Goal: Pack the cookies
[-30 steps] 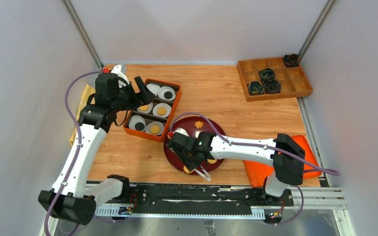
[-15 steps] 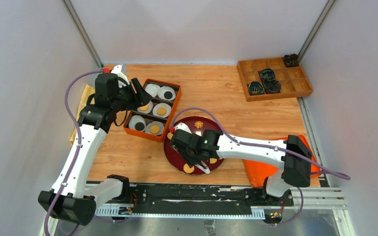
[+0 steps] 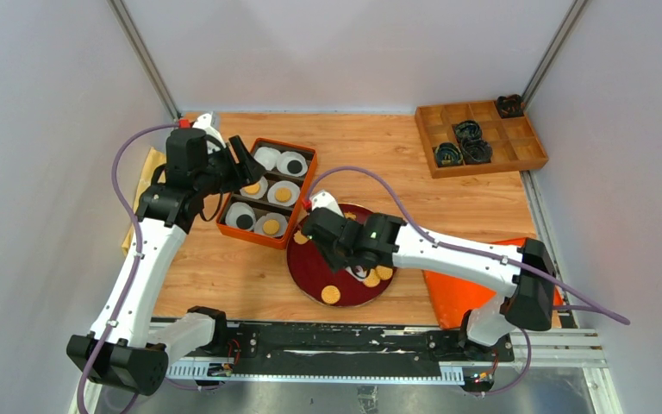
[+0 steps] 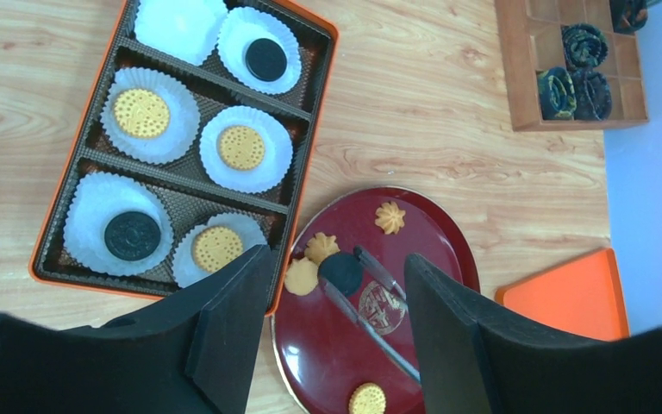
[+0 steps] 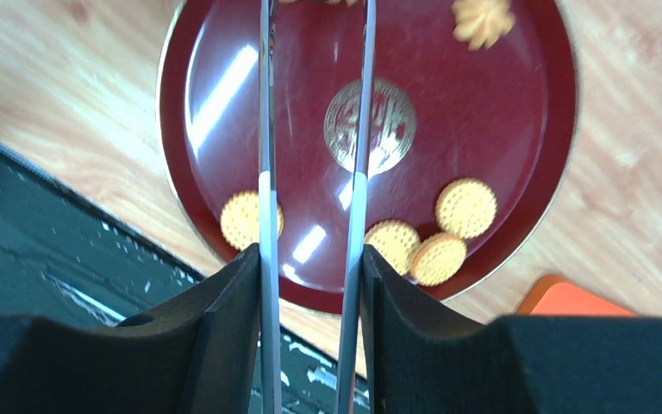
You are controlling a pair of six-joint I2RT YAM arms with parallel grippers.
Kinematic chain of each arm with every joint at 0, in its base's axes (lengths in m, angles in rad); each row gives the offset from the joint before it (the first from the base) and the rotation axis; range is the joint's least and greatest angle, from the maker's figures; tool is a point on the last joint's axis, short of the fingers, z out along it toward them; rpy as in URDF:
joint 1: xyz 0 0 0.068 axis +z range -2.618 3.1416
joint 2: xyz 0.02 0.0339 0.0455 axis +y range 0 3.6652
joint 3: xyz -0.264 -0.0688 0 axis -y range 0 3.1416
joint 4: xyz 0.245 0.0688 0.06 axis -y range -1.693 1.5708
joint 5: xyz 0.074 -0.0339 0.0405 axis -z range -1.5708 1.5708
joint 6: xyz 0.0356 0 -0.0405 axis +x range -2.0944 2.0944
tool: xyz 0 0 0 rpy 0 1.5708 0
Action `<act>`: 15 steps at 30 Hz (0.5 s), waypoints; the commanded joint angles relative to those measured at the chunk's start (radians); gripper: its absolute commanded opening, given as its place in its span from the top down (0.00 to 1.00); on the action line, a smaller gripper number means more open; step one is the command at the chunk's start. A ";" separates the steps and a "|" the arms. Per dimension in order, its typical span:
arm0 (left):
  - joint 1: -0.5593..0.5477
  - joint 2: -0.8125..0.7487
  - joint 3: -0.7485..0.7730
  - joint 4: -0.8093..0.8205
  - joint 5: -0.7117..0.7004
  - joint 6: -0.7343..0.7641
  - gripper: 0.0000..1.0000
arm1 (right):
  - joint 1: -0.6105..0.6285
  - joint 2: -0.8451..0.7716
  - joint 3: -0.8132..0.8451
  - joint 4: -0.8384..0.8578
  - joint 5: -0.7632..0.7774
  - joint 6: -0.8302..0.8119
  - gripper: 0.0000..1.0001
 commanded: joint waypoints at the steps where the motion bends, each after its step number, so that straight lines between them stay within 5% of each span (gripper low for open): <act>1: -0.005 -0.008 0.045 -0.019 -0.057 -0.004 0.34 | -0.077 -0.009 0.104 0.031 0.070 -0.065 1.00; 15: -0.003 0.057 0.103 -0.031 -0.151 0.003 0.30 | -0.293 0.438 0.630 0.144 -0.113 -0.269 1.00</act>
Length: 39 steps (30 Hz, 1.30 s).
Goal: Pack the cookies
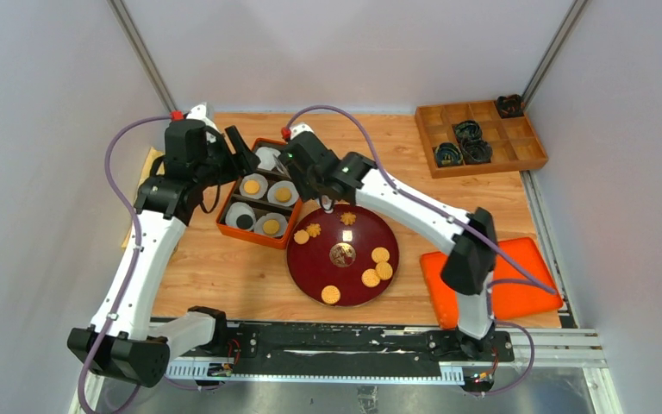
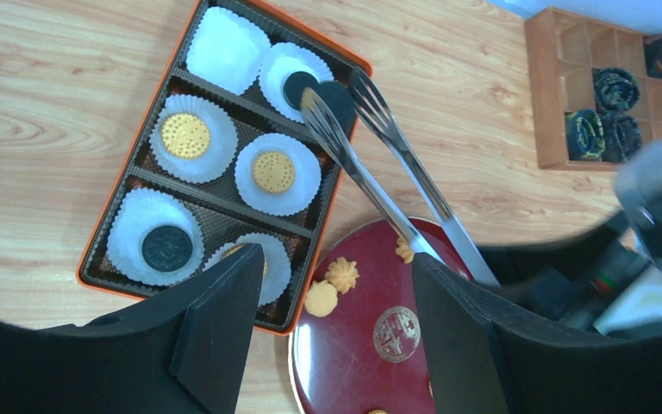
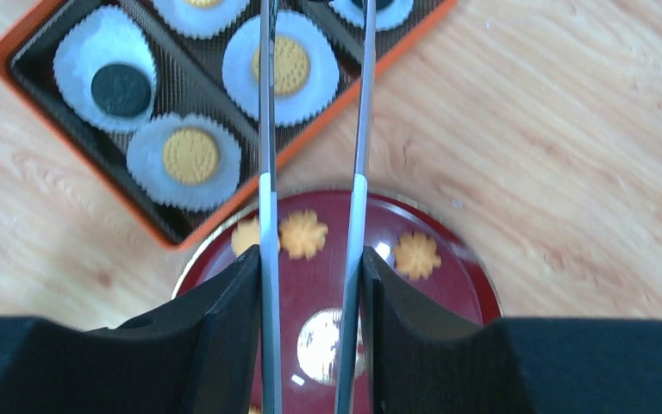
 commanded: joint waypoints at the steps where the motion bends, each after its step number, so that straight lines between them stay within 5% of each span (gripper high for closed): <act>1: -0.004 0.023 0.025 -0.006 -0.039 0.009 0.30 | -0.049 0.152 0.181 0.033 -0.075 -0.088 1.00; 11: -0.004 0.096 0.024 0.010 -0.073 0.020 0.31 | -0.138 0.444 0.513 0.055 -0.237 -0.113 1.00; 26: -0.005 0.127 0.004 0.031 -0.110 0.025 0.31 | -0.184 0.551 0.546 0.127 -0.359 -0.087 1.00; 32: -0.005 0.116 0.000 0.032 -0.109 0.028 0.29 | -0.186 0.529 0.518 0.139 -0.330 -0.092 0.65; 39: -0.005 0.118 -0.003 0.035 -0.093 0.030 0.28 | -0.201 0.524 0.501 0.140 -0.314 -0.093 0.53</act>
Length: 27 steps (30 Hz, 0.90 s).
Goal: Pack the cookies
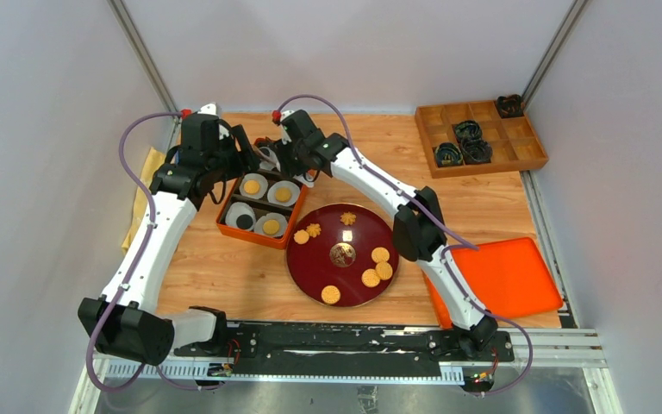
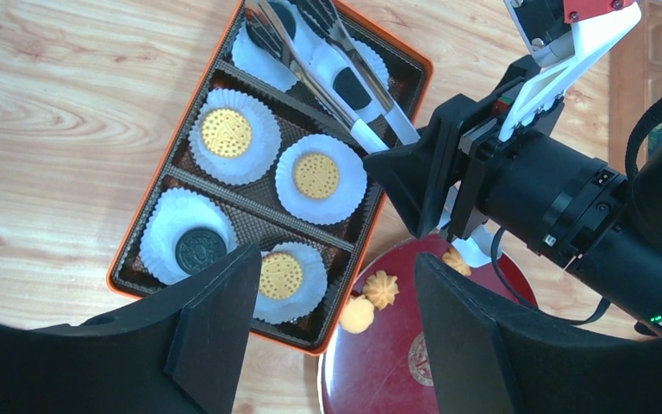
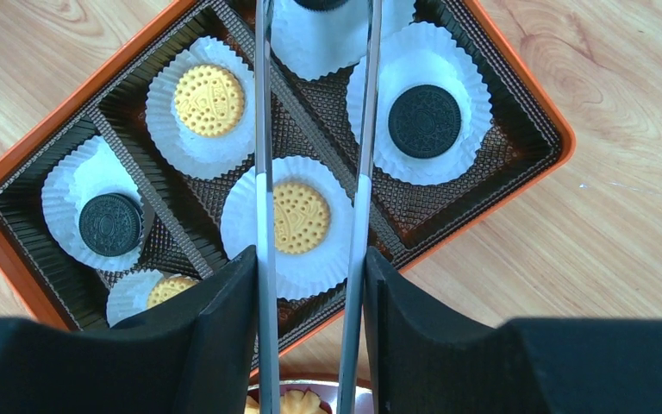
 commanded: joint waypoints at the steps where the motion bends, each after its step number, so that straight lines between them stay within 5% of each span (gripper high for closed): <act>1: -0.004 -0.004 -0.006 0.025 0.000 0.011 0.28 | -0.024 -0.023 -0.023 0.040 0.012 -0.003 0.53; 7: -0.004 0.001 -0.007 0.031 0.014 0.013 0.28 | -0.033 -0.020 -0.028 0.042 0.000 0.000 0.43; 11: -0.004 0.004 -0.006 0.033 0.018 0.011 0.28 | -0.035 -0.038 -0.042 0.054 0.009 0.003 0.83; 14: -0.004 0.000 -0.005 0.036 0.029 0.008 0.28 | -0.035 -0.087 -0.103 0.085 0.015 0.004 1.00; 19: -0.004 -0.016 -0.021 0.048 0.032 0.001 0.28 | -0.033 -0.237 -0.277 0.134 0.019 0.012 1.00; 27: -0.015 -0.041 -0.079 0.054 0.026 -0.005 0.34 | -0.004 -0.773 -0.857 0.189 0.228 0.051 1.00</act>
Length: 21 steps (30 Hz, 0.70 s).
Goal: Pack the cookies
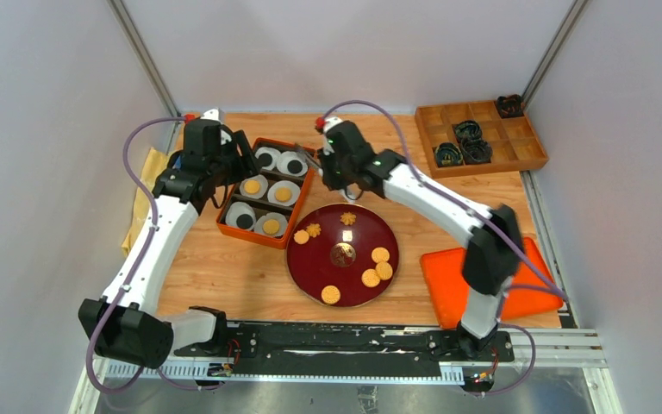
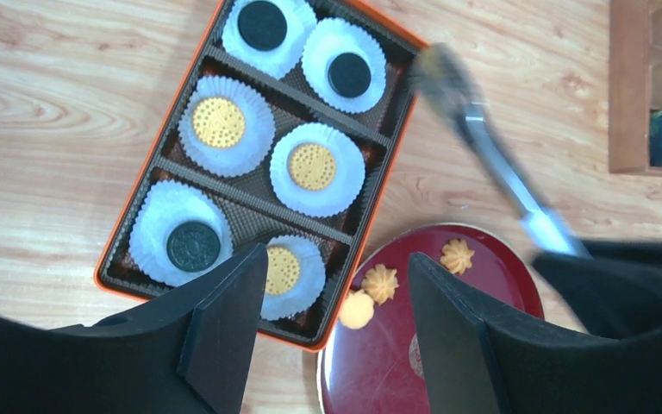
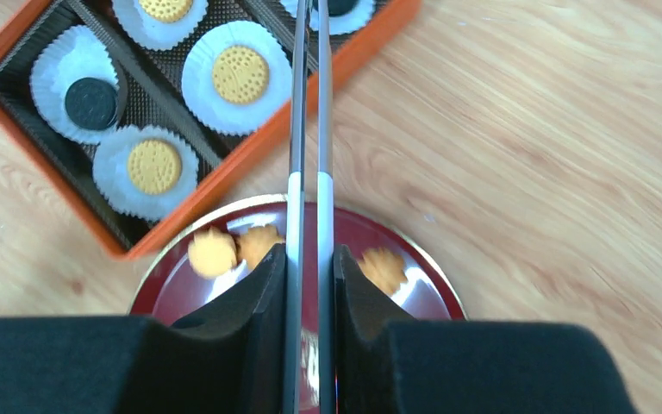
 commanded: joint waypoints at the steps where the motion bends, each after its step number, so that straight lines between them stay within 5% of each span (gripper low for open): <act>1: -0.023 -0.031 -0.037 0.016 -0.007 -0.001 0.35 | 0.022 -0.342 -0.267 0.041 0.210 0.049 1.00; 4: -0.063 -0.045 -0.058 0.019 -0.043 0.000 0.36 | 0.017 -0.548 -0.435 -0.032 0.399 0.109 1.00; 8: -0.138 -0.045 -0.066 0.019 -0.080 -0.005 0.37 | -0.033 -0.622 -0.568 -0.094 0.496 0.126 1.00; 21: -0.260 -0.100 -0.172 0.001 -0.131 -0.042 0.38 | -0.345 -0.160 -0.464 0.006 0.291 0.076 1.00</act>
